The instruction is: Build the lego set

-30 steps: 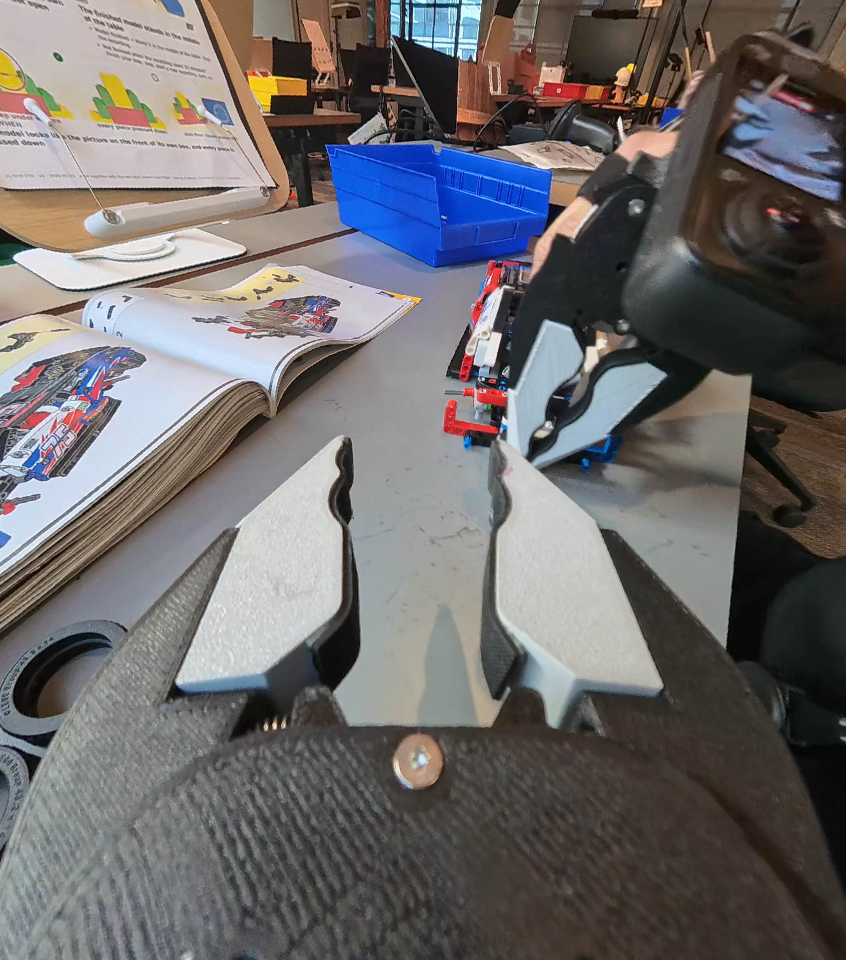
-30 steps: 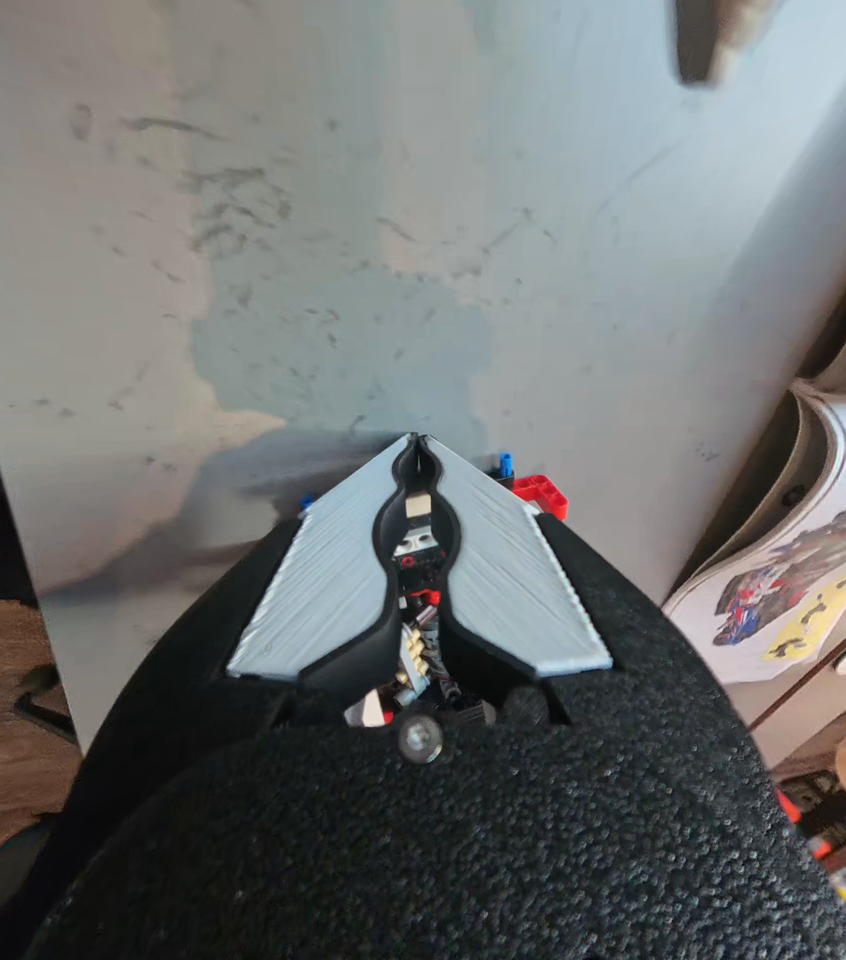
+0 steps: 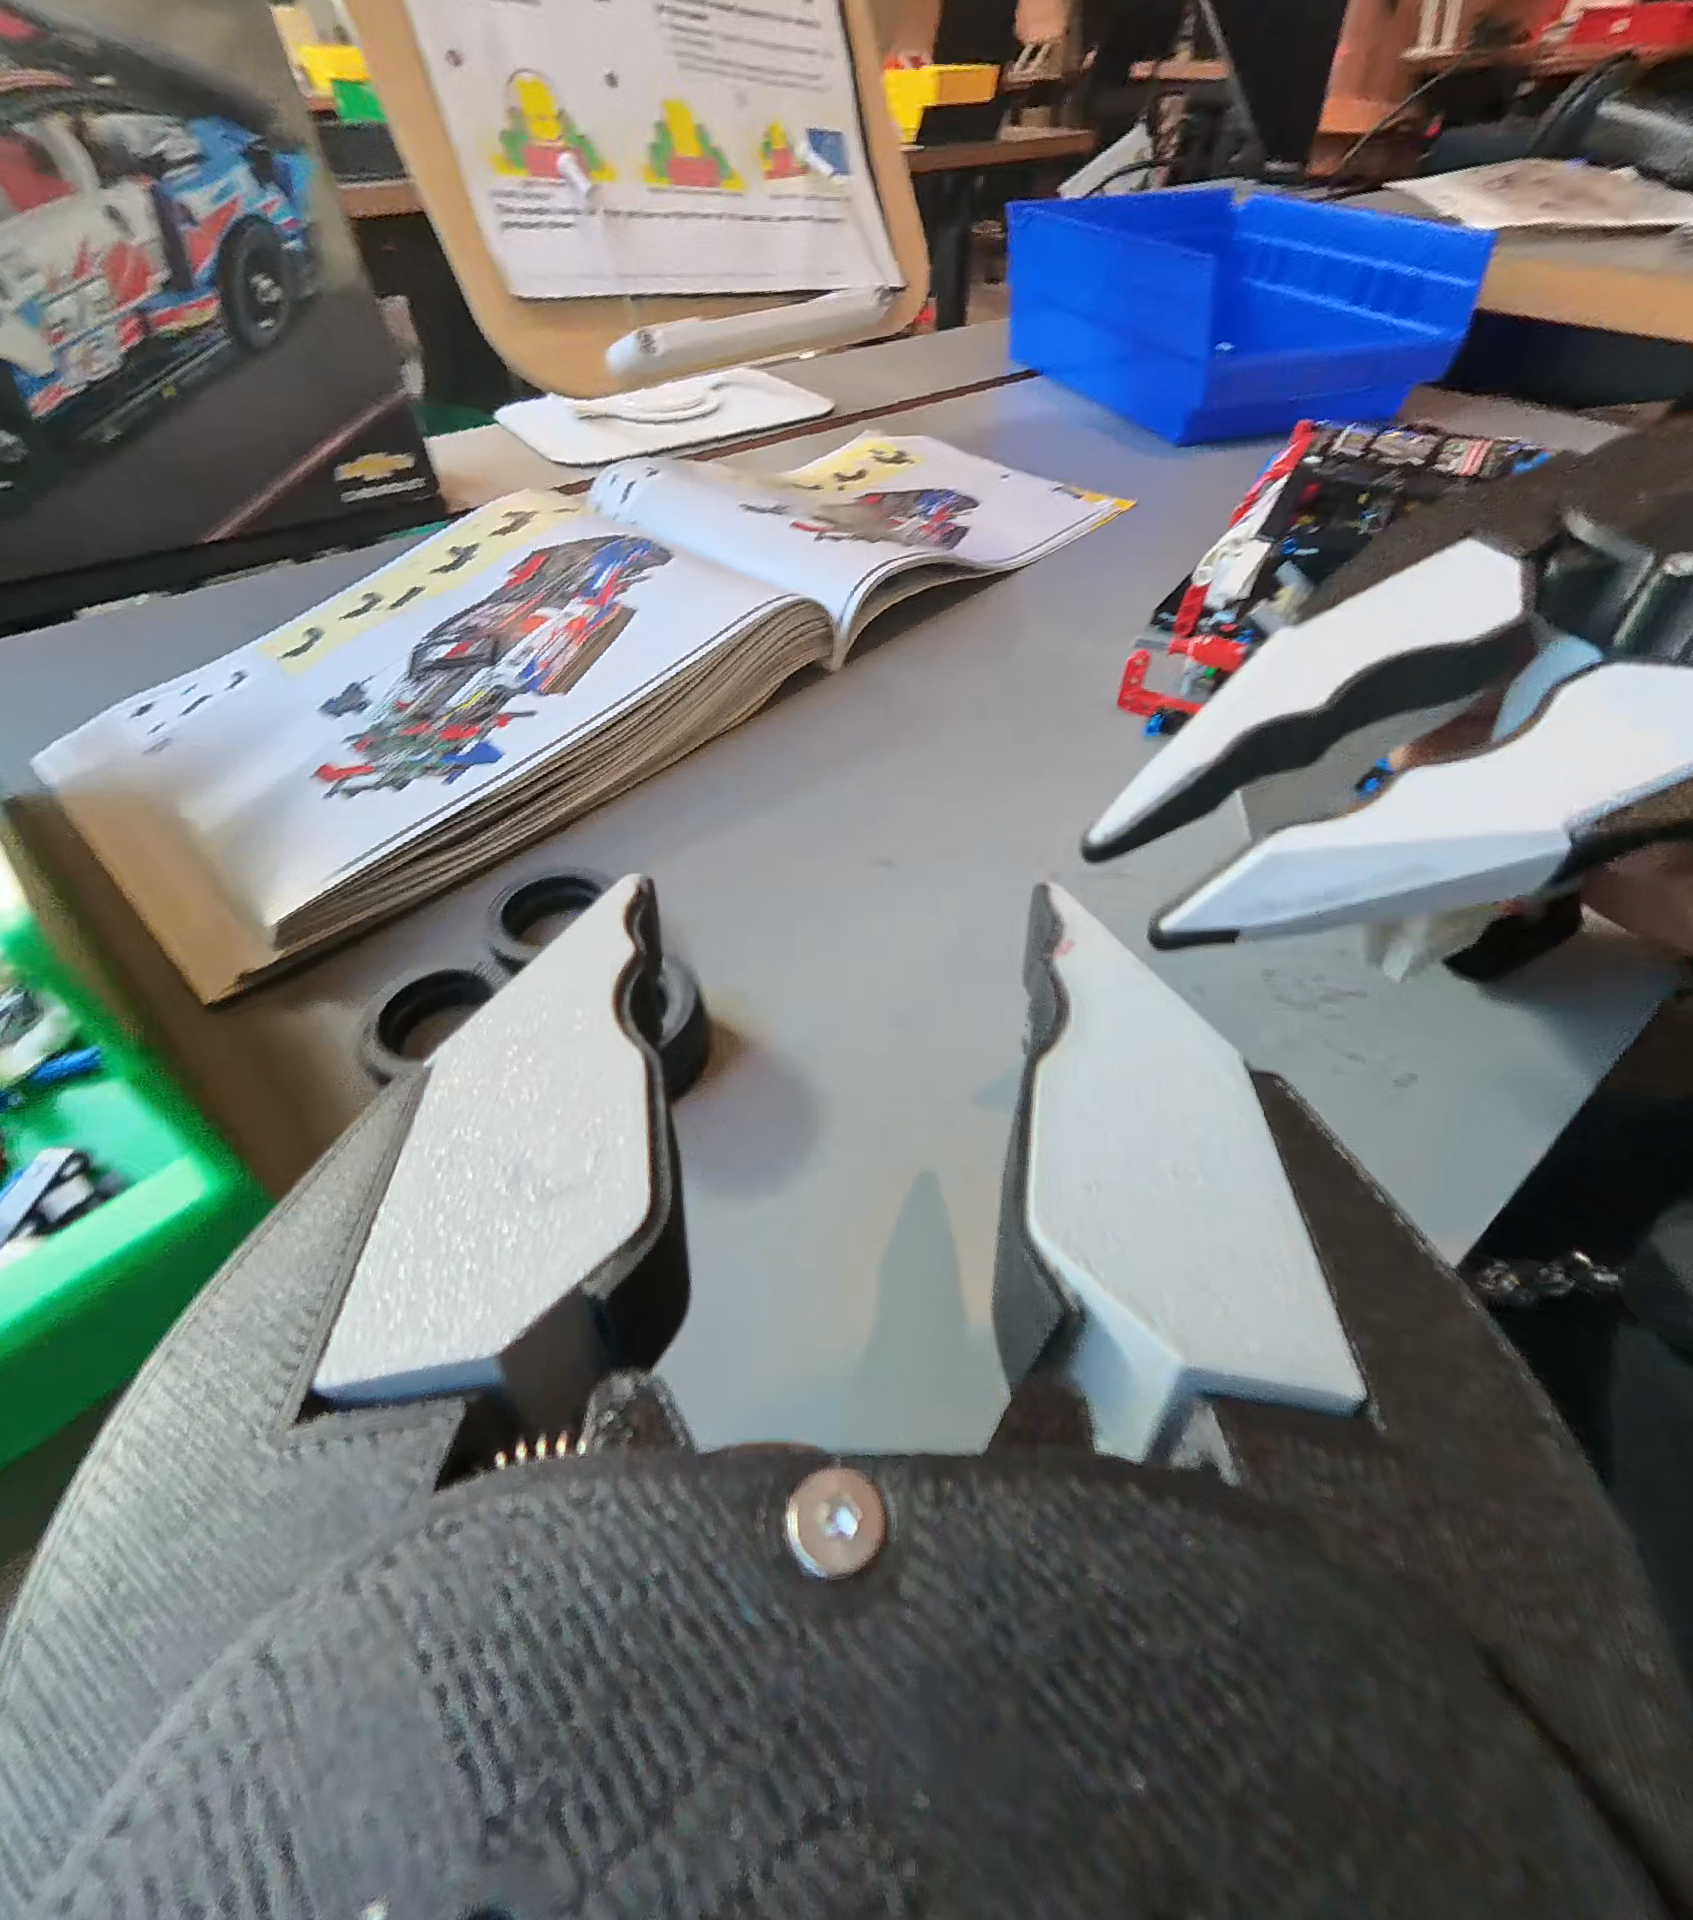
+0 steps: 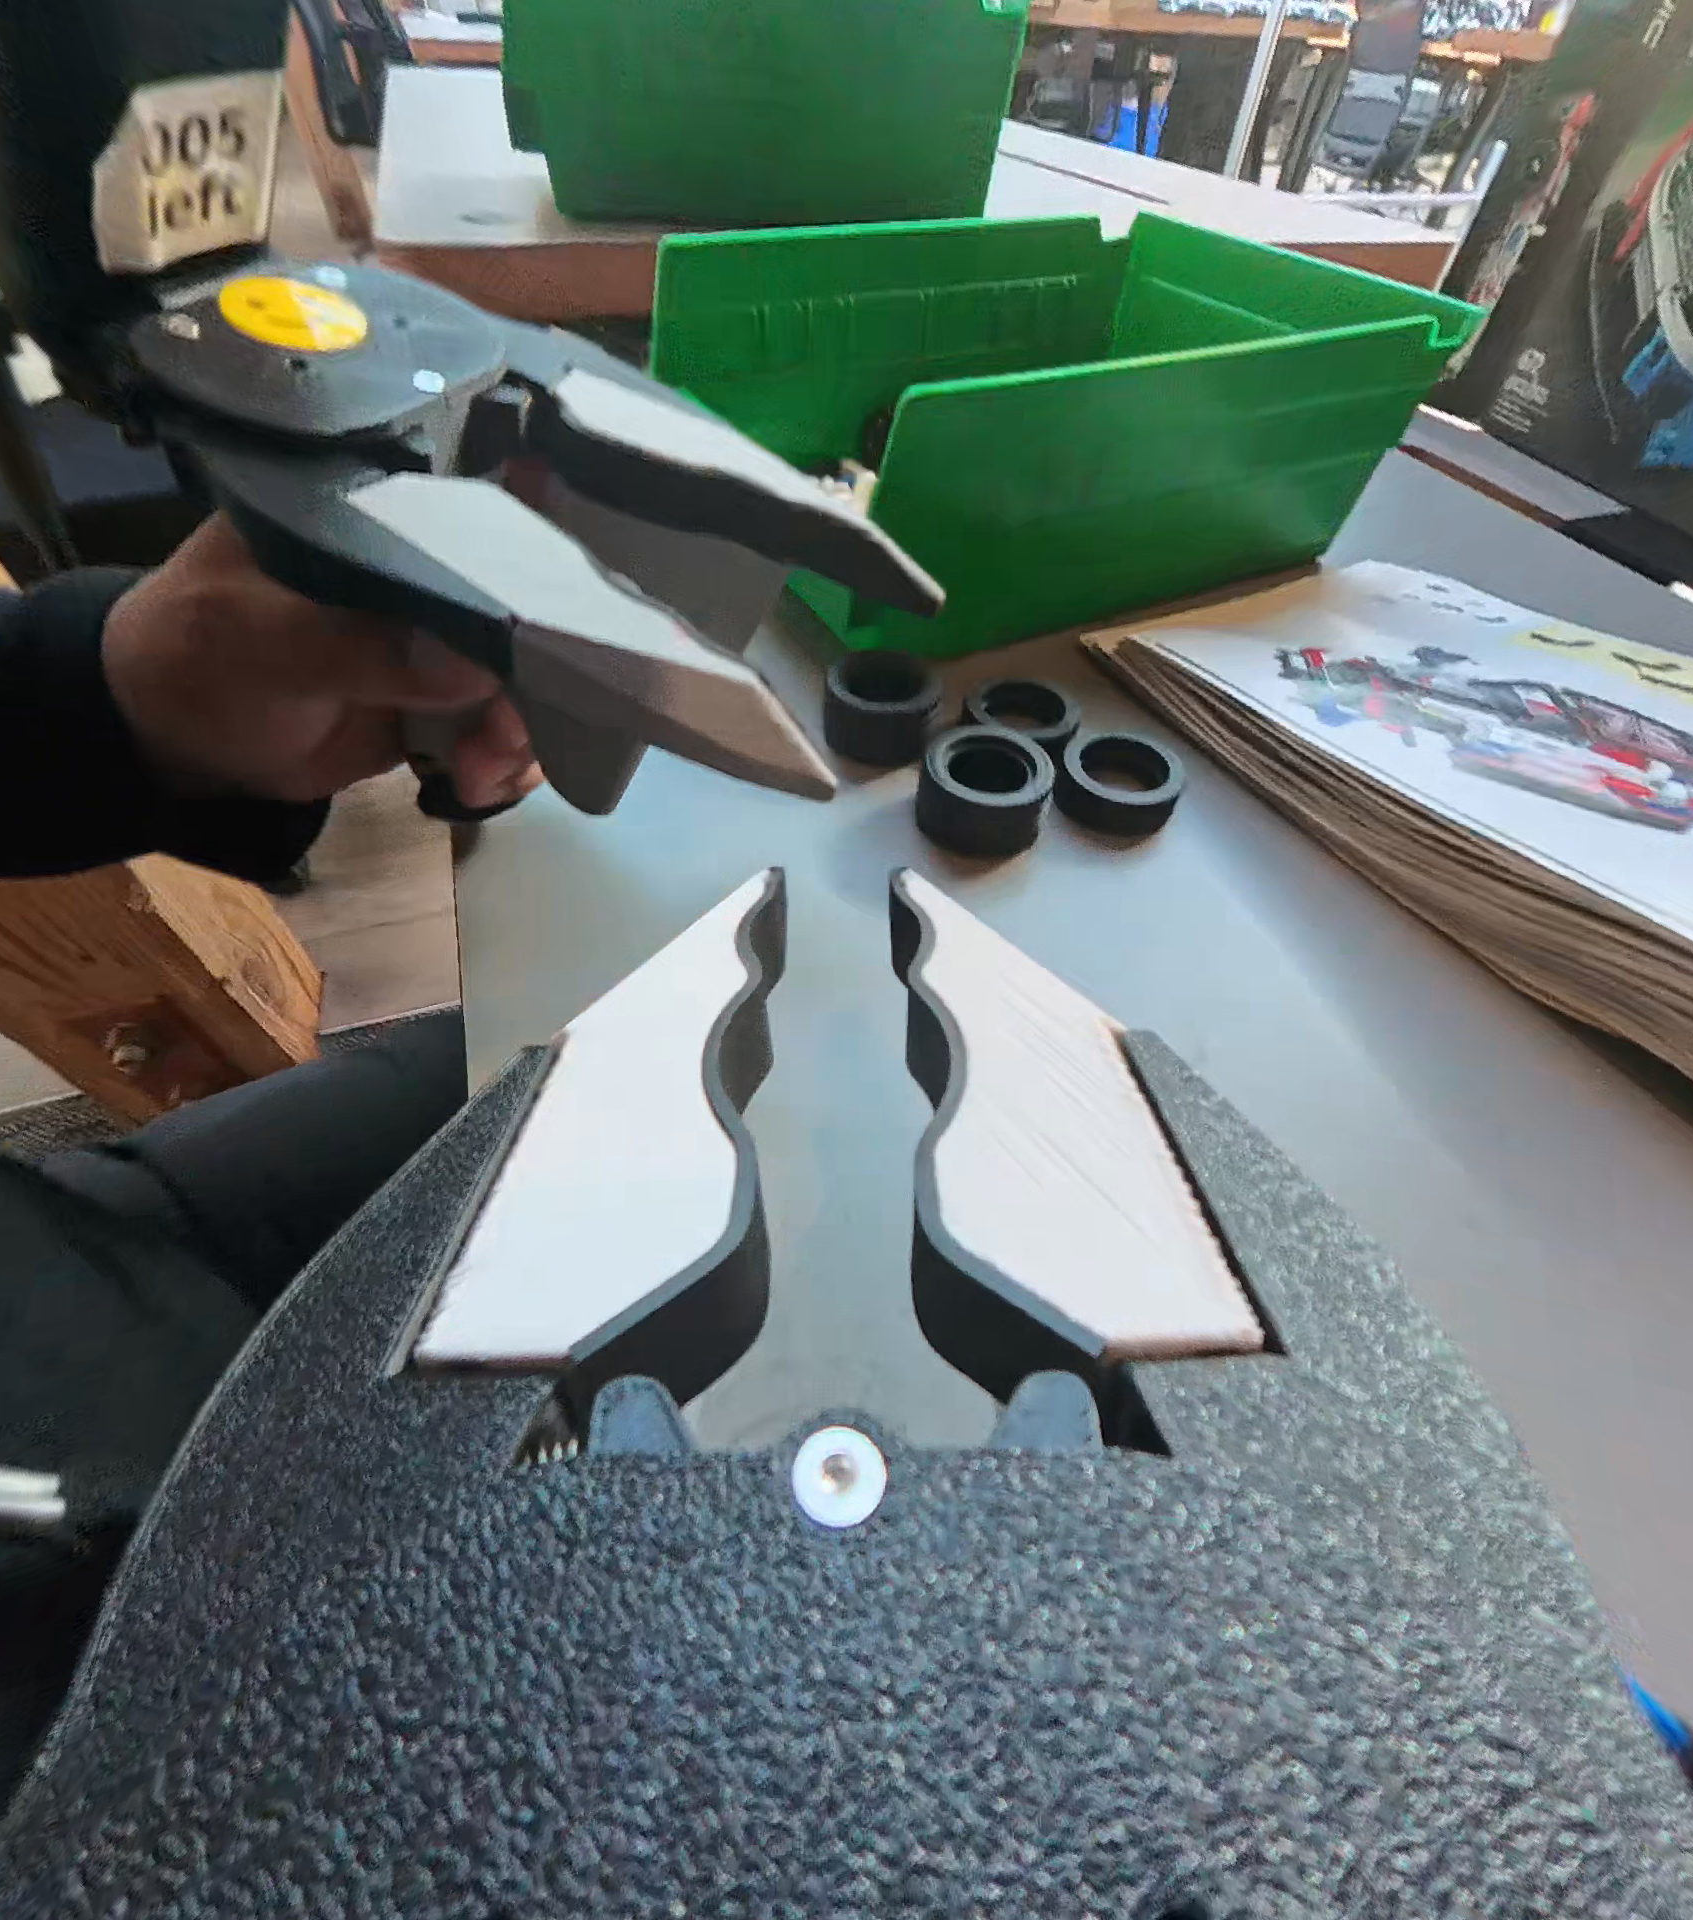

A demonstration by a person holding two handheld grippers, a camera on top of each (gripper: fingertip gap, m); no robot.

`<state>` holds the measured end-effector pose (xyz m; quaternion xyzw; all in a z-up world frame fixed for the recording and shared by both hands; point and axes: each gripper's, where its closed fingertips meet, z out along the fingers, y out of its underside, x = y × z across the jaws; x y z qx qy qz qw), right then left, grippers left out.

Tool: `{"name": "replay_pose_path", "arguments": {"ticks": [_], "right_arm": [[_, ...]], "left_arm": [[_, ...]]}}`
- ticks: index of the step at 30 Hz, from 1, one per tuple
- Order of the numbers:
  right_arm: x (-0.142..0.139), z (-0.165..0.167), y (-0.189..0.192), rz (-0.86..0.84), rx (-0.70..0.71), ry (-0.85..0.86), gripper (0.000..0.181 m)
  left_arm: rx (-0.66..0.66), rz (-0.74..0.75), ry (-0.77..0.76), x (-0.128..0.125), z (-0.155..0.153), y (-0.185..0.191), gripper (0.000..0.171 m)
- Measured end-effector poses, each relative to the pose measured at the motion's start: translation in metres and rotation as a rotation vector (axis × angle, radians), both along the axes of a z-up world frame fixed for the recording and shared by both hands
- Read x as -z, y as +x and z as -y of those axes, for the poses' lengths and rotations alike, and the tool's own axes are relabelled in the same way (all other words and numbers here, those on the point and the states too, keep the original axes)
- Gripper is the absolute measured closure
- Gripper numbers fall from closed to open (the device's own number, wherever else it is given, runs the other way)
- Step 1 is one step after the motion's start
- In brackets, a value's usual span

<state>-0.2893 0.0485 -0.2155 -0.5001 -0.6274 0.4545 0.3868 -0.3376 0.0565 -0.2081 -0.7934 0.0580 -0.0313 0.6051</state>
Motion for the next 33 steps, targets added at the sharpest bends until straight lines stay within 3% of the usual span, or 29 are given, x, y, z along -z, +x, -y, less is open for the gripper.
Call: {"name": "replay_pose_path", "arguments": {"ticks": [3, 6, 13, 17, 22, 25, 33], "right_arm": [[-0.002, 0.006, -0.021, -0.006, -0.032, -0.044, 0.162], [0.0, 0.002, -0.042, 0.005, -0.019, -0.043, 0.154], [-0.008, -0.032, -0.077, -0.053, 0.134, -0.029, 0.16], [-0.002, -0.034, -0.084, -0.007, 0.112, -0.081, 0.16], [-0.003, -0.034, -0.084, -0.018, 0.107, -0.083, 0.176], [-0.001, -0.033, -0.085, -0.003, 0.103, -0.068, 0.167], [-0.008, -0.038, -0.082, -0.042, 0.093, -0.14, 0.167]], "left_arm": [[-0.047, 0.017, -0.004, 0.005, 0.013, -0.012, 0.105], [-0.053, 0.066, -0.002, 0.005, 0.023, -0.021, 0.097], [0.07, 0.052, 0.057, -0.005, 0.032, -0.034, 0.107], [0.133, 0.125, 0.067, -0.008, 0.034, -0.033, 0.1], [0.139, 0.135, 0.02, -0.003, 0.032, -0.039, 0.11], [0.141, 0.113, -0.008, -0.002, 0.033, -0.039, 0.109], [0.057, 0.044, -0.057, -0.007, 0.045, -0.06, 0.113]]}}
